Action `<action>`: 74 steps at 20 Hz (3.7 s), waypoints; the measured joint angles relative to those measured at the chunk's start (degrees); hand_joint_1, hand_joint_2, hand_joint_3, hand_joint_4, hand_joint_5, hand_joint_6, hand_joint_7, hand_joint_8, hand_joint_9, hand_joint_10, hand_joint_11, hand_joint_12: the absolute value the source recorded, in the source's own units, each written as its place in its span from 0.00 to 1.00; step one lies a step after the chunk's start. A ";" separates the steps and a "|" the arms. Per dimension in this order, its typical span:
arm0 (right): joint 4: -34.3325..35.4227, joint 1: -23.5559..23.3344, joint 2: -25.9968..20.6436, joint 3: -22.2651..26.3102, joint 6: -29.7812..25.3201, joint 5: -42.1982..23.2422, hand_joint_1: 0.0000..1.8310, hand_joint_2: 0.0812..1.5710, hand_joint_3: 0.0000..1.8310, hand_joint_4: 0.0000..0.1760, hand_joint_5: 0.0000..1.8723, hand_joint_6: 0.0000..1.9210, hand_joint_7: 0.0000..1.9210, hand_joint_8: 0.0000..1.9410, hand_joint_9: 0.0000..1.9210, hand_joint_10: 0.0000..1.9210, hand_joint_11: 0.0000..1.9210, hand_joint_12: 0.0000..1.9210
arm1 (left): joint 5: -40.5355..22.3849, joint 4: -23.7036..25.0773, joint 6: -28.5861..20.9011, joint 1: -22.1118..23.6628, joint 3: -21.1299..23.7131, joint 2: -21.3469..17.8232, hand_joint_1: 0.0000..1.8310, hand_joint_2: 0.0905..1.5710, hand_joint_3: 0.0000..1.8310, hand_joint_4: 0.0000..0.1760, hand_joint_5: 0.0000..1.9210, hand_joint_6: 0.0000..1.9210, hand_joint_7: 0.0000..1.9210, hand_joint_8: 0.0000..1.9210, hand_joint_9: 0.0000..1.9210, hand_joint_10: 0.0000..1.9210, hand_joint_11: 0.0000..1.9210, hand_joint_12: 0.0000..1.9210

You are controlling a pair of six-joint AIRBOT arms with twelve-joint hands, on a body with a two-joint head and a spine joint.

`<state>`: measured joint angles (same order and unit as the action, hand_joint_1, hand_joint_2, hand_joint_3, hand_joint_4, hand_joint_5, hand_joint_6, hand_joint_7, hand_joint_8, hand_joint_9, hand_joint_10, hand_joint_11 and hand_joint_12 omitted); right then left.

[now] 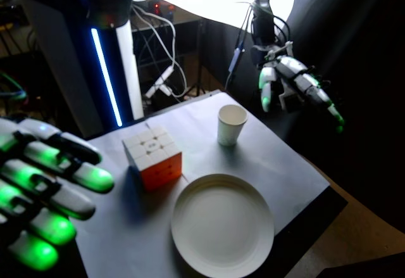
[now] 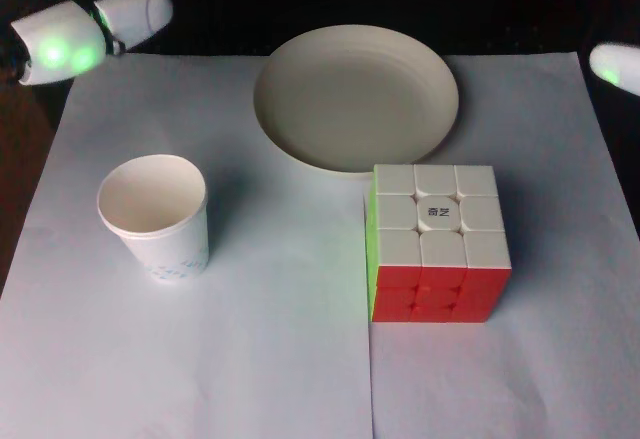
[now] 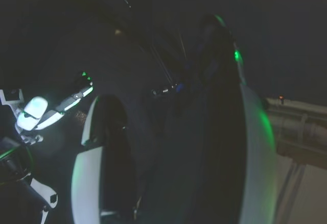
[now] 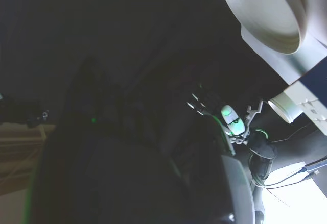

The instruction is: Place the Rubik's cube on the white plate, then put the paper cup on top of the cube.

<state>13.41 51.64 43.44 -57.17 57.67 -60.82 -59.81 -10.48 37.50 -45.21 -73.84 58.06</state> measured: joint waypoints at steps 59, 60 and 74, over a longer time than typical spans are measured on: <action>-17.14 3.10 11.89 -0.74 -20.83 0.24 0.62 0.83 0.00 0.00 0.30 0.75 0.36 0.86 0.30 0.98 0.35 1.00 | -1.84 -6.23 0.85 -3.74 1.05 -1.57 0.42 0.85 0.00 0.00 0.12 0.00 0.07 0.00 0.12 0.00 0.00 0.62; -16.96 2.01 11.28 -0.76 -20.76 0.11 0.61 0.83 0.00 0.00 0.30 0.76 0.35 0.86 0.27 0.95 0.32 1.00 | -1.97 -6.38 0.85 -4.02 1.05 -1.57 0.40 0.85 0.00 0.04 0.12 0.00 0.08 0.00 0.13 0.00 0.00 0.64; -16.24 -19.08 27.23 -20.28 -15.63 17.62 0.59 0.77 0.00 0.00 0.15 0.75 0.19 0.74 0.22 0.87 0.27 1.00 | -2.14 -7.30 0.90 -4.63 0.68 -1.27 0.41 0.85 0.00 0.00 0.13 0.00 0.11 0.00 0.13 0.00 0.00 0.56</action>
<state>-2.83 32.56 70.67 -77.45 42.04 -43.20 -61.95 -17.78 38.39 -49.84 -73.17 56.80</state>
